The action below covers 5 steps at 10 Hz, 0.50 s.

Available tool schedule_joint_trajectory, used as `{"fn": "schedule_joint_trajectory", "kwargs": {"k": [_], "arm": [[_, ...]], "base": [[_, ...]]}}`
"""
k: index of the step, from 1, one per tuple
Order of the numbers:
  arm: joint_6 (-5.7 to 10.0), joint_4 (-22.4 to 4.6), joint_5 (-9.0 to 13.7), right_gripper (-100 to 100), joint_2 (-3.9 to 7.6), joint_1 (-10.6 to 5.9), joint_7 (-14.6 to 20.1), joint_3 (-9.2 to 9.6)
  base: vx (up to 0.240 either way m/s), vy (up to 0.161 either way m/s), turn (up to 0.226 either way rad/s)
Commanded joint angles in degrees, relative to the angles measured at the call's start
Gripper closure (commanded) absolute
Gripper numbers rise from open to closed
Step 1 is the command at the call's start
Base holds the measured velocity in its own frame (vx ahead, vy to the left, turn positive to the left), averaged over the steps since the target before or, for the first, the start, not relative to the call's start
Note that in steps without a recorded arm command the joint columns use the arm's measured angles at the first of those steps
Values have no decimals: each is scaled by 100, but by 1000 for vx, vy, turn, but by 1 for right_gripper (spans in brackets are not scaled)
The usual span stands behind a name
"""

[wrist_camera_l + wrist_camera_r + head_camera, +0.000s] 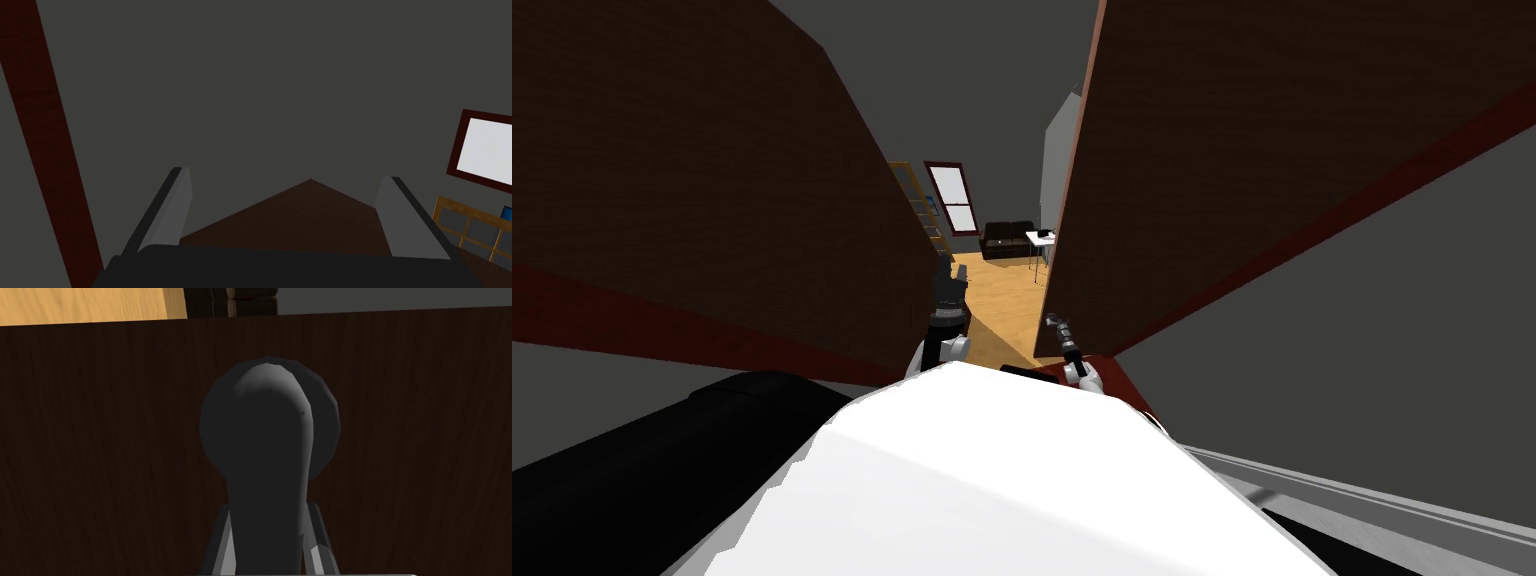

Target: Push the door open

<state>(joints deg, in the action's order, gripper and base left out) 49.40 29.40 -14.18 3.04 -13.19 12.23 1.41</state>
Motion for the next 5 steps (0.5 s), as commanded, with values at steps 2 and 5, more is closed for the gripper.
{"fn": "schedule_joint_trajectory", "kwargs": {"k": [2, 5], "arm": [[-143, 286, 29, 100, 98, 141, 15, -53], [-156, 287, 121, 100, 137, 146, -60, -183]], "base": [[111, 74, -22], [90, 51, -37]]}}
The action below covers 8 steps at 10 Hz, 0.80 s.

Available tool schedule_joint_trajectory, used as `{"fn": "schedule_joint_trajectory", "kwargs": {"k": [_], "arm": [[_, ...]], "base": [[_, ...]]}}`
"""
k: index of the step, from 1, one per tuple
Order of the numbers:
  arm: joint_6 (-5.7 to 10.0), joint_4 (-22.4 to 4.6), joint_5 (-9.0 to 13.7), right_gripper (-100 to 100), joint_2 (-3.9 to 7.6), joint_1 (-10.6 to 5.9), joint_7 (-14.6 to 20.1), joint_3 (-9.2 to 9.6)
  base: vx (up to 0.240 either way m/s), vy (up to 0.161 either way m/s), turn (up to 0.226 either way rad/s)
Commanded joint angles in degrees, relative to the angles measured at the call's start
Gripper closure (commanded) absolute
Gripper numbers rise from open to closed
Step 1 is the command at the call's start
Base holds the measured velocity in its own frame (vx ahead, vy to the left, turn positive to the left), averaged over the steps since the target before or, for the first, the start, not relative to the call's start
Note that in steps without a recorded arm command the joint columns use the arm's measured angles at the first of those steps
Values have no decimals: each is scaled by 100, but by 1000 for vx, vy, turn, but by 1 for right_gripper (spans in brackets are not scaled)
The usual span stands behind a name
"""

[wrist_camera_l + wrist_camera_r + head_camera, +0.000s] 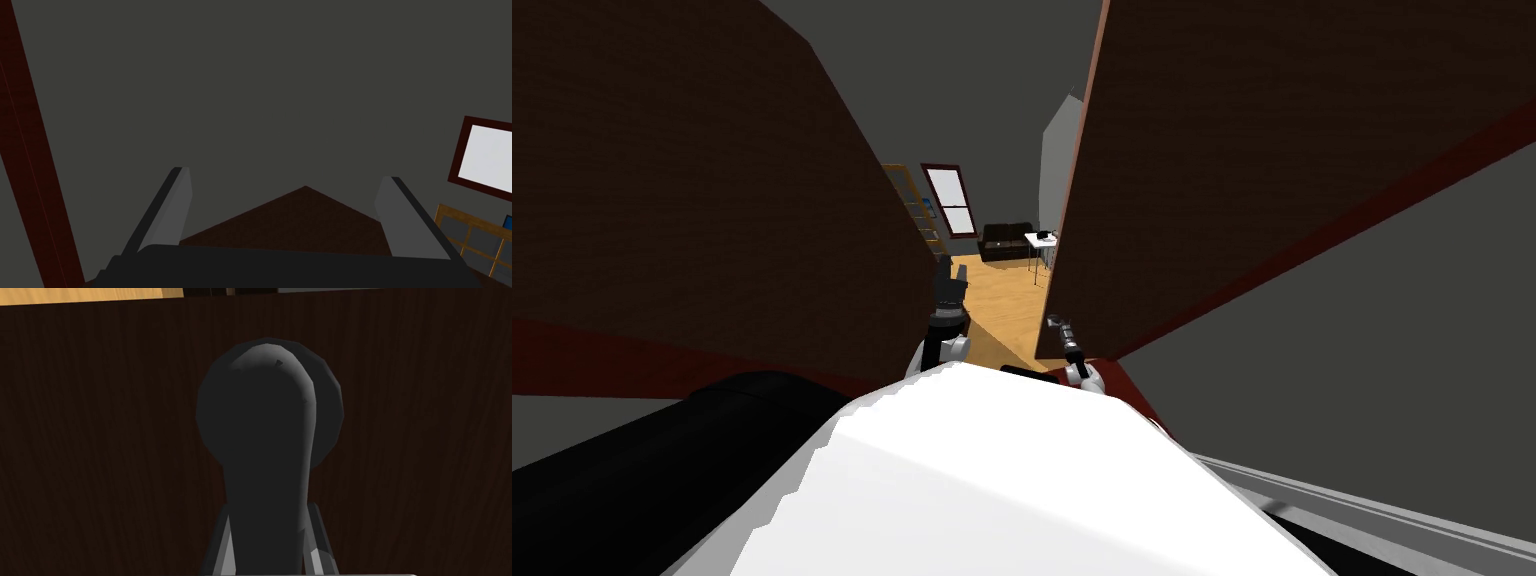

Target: Push the door open

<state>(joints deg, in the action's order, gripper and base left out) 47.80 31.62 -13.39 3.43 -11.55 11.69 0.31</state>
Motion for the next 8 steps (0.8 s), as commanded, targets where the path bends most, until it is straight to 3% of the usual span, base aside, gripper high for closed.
{"fn": "schedule_joint_trajectory", "kwargs": {"k": [1, 8], "arm": [[-3, 65, 91, 100, 114, -15, -46, -143], [-40, 67, 355, 100, 149, 0, -261, -516]], "base": [[156, 113, -90], [137, 101, -47]]}}
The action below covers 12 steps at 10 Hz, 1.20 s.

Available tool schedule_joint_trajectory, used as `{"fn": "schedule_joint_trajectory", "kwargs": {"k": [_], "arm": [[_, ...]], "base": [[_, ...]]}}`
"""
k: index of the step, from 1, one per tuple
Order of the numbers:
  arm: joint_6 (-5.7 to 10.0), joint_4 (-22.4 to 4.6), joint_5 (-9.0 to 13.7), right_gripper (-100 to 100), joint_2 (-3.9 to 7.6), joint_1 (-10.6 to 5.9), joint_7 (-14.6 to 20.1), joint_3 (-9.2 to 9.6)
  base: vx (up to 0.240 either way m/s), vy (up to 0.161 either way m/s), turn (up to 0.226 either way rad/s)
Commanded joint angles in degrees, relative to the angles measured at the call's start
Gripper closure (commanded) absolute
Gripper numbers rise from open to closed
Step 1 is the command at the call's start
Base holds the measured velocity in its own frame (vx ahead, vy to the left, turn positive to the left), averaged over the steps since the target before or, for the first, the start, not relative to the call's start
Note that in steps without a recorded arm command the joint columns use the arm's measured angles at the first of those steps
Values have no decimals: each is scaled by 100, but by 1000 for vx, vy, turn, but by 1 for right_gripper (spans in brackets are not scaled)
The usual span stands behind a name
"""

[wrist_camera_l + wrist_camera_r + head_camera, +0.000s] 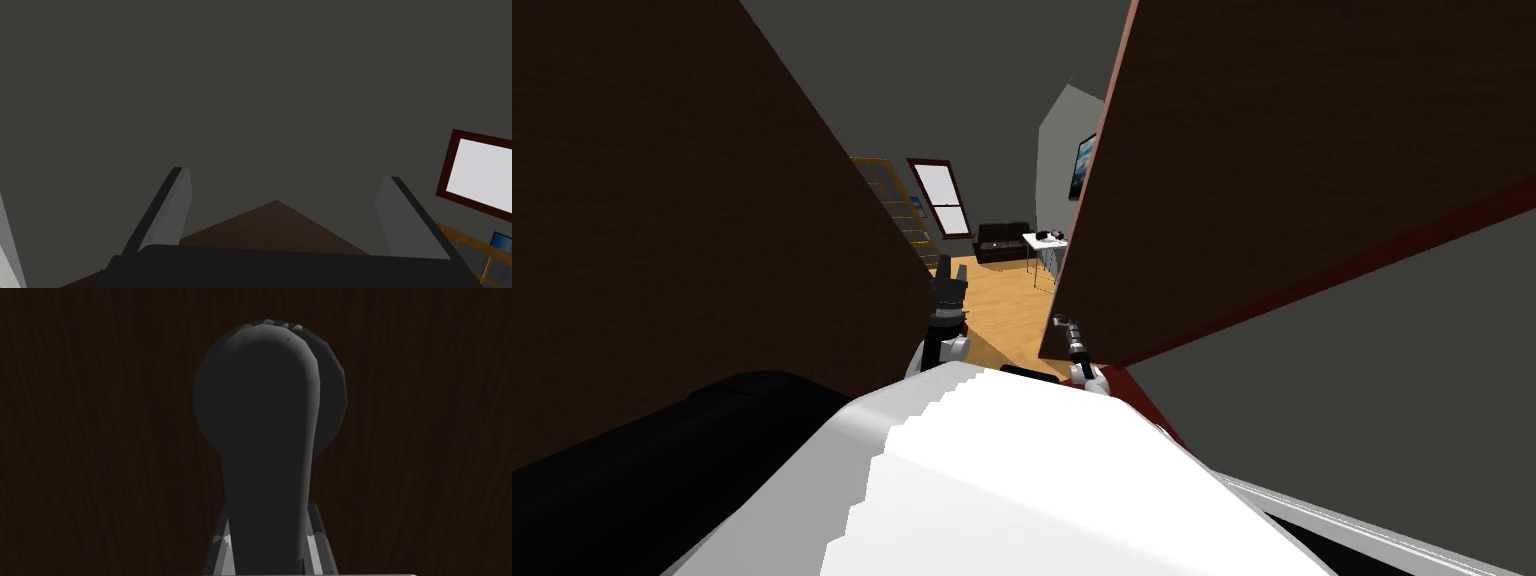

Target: Push the door open

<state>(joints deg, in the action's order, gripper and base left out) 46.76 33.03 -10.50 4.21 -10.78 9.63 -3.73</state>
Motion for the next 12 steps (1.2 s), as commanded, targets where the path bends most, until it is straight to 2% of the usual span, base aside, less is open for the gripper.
{"fn": "schedule_joint_trajectory", "kwargs": {"k": [1, 6, 11, 12], "arm": [[60, -74, 92, 100, 69, -75, -76, -149], [27, -73, 330, 100, 24, -62, -271, -487], [4, -72, 492, 100, -58, -53, -403, -716], [-23, -42, 490, 100, 2, -17, -387, -728]], "base": [[149, 124, -62], [173, 141, -77], [169, 109, -59], [65, 26, -40]]}}
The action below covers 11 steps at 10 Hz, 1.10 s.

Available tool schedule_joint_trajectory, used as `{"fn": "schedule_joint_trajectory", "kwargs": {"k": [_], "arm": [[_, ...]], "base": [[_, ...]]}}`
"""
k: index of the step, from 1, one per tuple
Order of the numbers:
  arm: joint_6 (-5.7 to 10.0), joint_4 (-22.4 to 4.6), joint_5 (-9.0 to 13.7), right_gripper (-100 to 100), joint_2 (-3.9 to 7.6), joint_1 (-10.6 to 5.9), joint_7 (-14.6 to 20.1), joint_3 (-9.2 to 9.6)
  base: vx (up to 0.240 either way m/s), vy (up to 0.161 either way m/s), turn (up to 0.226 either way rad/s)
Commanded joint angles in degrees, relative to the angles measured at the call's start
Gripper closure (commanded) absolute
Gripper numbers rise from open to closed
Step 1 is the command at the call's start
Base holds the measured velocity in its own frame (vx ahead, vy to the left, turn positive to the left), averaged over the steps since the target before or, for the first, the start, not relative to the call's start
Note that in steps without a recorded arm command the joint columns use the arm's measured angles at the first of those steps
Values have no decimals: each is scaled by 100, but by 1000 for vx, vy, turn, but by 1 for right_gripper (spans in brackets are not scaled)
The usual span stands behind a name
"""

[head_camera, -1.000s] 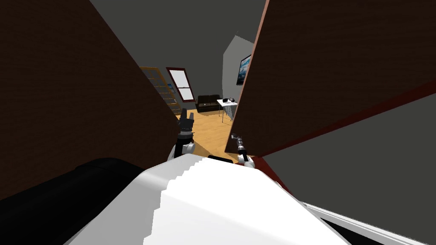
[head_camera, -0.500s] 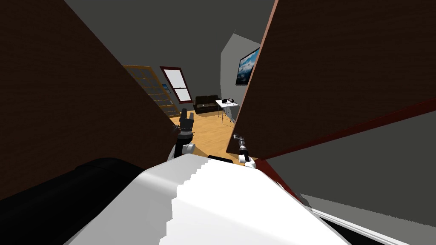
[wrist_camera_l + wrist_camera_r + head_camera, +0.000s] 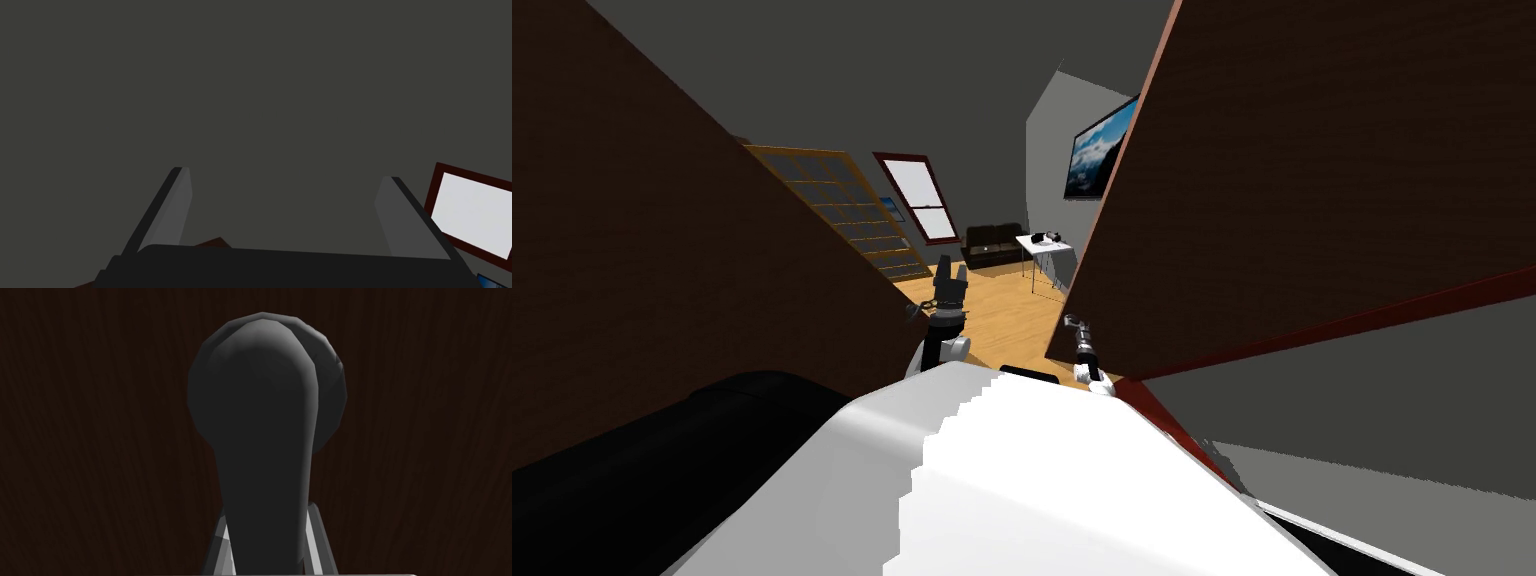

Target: Push the door open

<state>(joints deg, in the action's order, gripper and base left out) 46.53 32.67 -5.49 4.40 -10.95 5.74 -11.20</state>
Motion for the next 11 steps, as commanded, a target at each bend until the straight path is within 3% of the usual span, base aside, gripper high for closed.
{"fn": "schedule_joint_trajectory", "kwargs": {"k": [1, 11], "arm": [[0, -1, 48, 100, 25, 5, -34, -77], [-3, -4, 348, 100, 42, 39, -244, -559]], "base": [[112, 39, -62], [188, 82, -50]]}}
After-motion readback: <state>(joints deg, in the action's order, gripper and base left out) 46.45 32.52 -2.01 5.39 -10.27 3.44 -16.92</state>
